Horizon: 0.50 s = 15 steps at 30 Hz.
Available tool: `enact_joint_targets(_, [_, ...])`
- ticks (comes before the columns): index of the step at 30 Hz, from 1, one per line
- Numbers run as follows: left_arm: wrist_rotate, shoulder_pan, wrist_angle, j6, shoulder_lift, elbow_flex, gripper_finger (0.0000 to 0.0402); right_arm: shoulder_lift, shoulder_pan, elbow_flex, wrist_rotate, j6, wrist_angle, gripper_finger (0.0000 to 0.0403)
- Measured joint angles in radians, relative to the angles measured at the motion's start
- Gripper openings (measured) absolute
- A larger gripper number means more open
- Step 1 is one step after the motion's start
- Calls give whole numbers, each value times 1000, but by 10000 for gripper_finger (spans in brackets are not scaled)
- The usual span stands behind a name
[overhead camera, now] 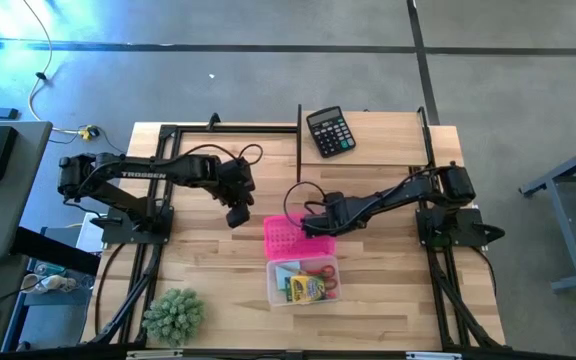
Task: Pack school essentials
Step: Close the supply box
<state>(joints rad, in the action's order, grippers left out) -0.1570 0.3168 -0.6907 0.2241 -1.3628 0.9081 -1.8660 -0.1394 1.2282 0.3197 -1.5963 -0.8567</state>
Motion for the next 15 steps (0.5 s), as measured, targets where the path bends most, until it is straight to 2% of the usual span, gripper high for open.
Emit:
enact_joint_targets(4, [-6, 0, 0, -8, 0, 0, 211, 0, -19, 0, 36, -58, 0, 3])
enact_joint_targets(10, [-107, 12, 0, -60, 0, 0, 211, 1, -56, 19, 128, -133, -2, 3])
enact_joint_targets(15, [-137, 54, 0, -82, 0, 0, 211, 1, -79, 37, 218, -155, -7, 2])
